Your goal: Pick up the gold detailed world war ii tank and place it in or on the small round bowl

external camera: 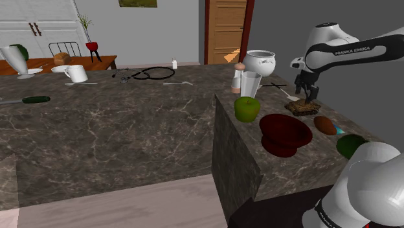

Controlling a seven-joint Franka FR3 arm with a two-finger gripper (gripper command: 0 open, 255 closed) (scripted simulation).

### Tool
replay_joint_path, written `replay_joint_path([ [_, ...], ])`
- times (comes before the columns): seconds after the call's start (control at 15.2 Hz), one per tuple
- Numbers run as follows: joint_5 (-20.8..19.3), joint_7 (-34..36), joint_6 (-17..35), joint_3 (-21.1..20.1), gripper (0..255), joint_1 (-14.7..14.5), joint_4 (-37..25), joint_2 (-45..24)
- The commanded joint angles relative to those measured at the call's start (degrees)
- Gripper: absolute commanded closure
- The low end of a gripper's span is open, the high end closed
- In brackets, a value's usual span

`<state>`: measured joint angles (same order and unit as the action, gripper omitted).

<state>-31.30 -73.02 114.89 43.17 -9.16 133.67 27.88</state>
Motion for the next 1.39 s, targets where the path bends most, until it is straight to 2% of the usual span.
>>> replay_joint_path([
  [0.0,-0.2,-0.2,1.7,0.9,0,-0.1,0.8,-0.8],
  [0.13,-0.3,-0.2,3.0,1.6,0,-0.2,1.5,-1.4],
  [0.59,-0.4,-0.2,3.0,1.6,0,-0.2,1.5,-1.3],
  [0.66,-0.4,-0.2,3.0,1.6,255,-0.2,1.5,-1.3],
  [1.32,-0.3,-0.3,2.2,1.3,255,-0.2,0.9,-1.0],
])
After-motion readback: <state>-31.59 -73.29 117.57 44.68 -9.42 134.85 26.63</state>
